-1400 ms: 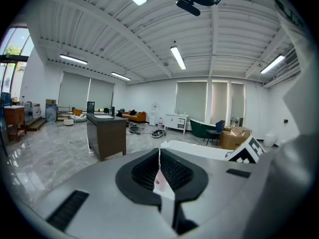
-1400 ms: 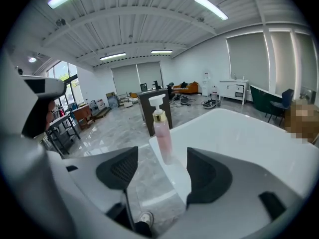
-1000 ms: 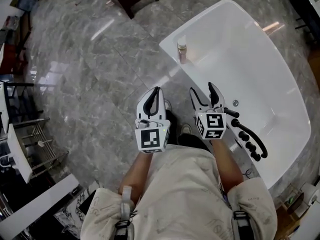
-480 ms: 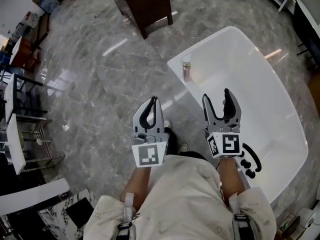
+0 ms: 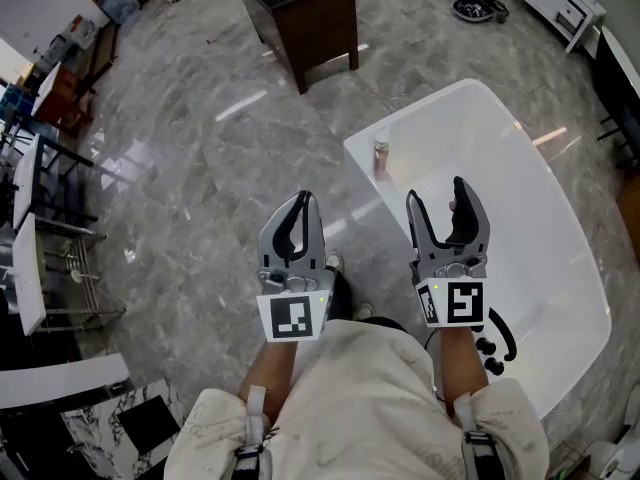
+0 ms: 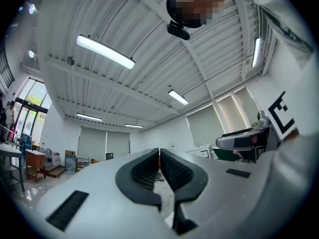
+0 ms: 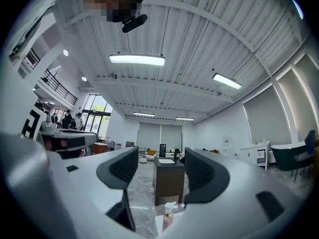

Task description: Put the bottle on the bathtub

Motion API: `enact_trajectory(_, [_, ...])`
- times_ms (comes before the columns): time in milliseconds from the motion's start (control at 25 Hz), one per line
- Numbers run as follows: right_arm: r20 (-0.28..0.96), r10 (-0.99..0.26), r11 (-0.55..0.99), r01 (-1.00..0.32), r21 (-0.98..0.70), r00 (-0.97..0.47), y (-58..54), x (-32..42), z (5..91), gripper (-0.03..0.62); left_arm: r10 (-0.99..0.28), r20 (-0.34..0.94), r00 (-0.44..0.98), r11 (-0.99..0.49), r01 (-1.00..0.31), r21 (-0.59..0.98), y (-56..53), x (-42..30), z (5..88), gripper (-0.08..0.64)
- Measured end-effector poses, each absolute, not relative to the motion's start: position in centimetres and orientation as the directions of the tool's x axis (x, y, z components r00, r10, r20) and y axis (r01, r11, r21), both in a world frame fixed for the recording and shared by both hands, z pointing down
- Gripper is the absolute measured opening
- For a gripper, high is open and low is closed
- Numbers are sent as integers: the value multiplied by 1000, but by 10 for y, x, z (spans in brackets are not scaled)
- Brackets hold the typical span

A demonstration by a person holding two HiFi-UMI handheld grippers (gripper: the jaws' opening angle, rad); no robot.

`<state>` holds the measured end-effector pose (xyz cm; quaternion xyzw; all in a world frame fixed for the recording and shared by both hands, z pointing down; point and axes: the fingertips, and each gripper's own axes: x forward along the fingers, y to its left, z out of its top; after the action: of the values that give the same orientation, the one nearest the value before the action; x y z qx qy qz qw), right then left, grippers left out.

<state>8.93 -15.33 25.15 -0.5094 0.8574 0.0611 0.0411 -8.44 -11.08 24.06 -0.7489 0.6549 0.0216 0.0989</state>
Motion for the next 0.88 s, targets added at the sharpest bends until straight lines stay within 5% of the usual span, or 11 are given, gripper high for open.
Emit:
enact_trajectory(360, [-98,-878,464,-883,72,-469,-161,89,258,190,-977,-148,153,-136,-984,-116,-115,-80,240,9])
enact_trajectory(600, [-76,-915,389,-916,97,-396,-169,95,266,20,-979,-128,159,-143,-982,-127,-122,-78,245,9])
enact_trajectory(880, [-55,-907,413,-907,85,-418,-175,89,271,-11,-981,-123,153,-138,-983,-122,-127,-82,249,9])
